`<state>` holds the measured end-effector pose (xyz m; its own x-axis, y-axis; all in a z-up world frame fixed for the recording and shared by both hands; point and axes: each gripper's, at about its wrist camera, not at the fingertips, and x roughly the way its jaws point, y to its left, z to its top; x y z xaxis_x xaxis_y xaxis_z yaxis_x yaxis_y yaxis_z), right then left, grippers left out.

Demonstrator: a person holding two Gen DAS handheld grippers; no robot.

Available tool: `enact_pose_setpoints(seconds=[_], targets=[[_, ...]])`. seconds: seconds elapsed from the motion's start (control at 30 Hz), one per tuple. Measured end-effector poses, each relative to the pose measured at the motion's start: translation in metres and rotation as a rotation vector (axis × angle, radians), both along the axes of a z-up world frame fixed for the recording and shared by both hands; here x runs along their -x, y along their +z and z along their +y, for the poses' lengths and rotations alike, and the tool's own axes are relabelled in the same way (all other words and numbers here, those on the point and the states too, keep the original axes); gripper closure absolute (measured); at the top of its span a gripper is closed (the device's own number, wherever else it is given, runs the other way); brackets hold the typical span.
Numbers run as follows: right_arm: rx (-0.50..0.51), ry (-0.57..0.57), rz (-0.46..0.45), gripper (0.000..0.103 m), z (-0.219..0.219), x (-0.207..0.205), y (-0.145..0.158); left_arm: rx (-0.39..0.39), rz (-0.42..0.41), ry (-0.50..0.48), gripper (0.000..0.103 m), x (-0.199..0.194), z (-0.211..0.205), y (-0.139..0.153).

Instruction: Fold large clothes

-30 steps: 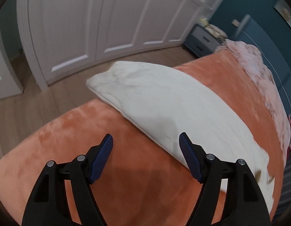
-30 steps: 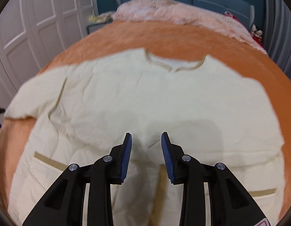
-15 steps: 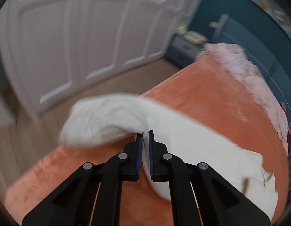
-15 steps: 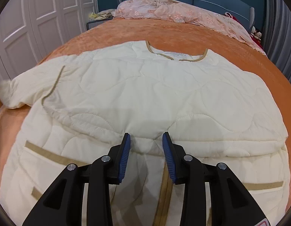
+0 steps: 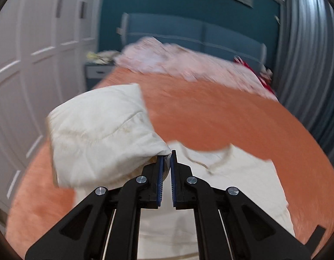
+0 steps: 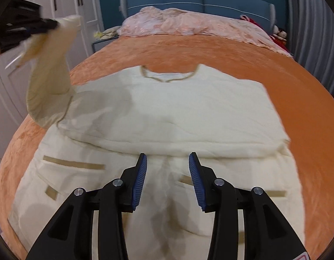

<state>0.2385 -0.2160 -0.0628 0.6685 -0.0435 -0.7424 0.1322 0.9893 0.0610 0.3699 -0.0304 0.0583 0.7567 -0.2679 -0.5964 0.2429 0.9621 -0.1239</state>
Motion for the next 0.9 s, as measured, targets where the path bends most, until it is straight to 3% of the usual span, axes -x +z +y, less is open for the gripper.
enact_pose_setpoints(seconds=[0.23, 0.27, 0.3, 0.33, 0.37, 0.5, 0.63, 0.7, 0.73, 0.9], targets=[[-0.031, -0.082, 0.031, 0.063, -0.046, 0.020, -0.015, -0.037, 0.199, -0.087, 0.093, 0.006, -0.074, -0.093], [-0.038, -0.089, 0.034, 0.063, -0.050, 0.021, -0.017, -0.028, 0.236, -0.097, 0.073, 0.006, -0.075, -0.106], [-0.047, -0.095, 0.037, 0.063, -0.053, 0.023, -0.019, -0.012, 0.262, -0.099, 0.059, 0.010, -0.077, -0.114], [-0.060, -0.103, 0.037, 0.061, -0.058, 0.023, -0.020, 0.030, 0.285, -0.098, 0.031, 0.015, -0.071, -0.118], [-0.068, -0.107, 0.033, 0.059, -0.059, 0.024, -0.020, 0.070, 0.274, -0.086, 0.025, 0.022, -0.065, -0.116], [-0.078, -0.097, -0.014, 0.054, -0.058, 0.018, -0.008, 0.198, 0.189, -0.059, 0.020, 0.050, -0.018, -0.092], [-0.077, 0.001, -0.081, 0.048, -0.032, -0.012, 0.019, 0.266, 0.154, 0.096, 0.020, 0.052, 0.050, -0.080], [-0.052, 0.072, -0.108, 0.046, -0.009, -0.029, 0.031, 0.237, 0.195, 0.204, 0.025, 0.037, 0.084, -0.088], [-0.022, 0.122, -0.120, 0.044, 0.008, -0.041, 0.037, 0.210, 0.226, 0.251, 0.032, 0.028, 0.096, -0.096], [0.129, 0.304, -0.104, 0.042, 0.077, -0.093, 0.035, 0.116, 0.302, 0.320, 0.039, 0.018, 0.125, -0.117]])
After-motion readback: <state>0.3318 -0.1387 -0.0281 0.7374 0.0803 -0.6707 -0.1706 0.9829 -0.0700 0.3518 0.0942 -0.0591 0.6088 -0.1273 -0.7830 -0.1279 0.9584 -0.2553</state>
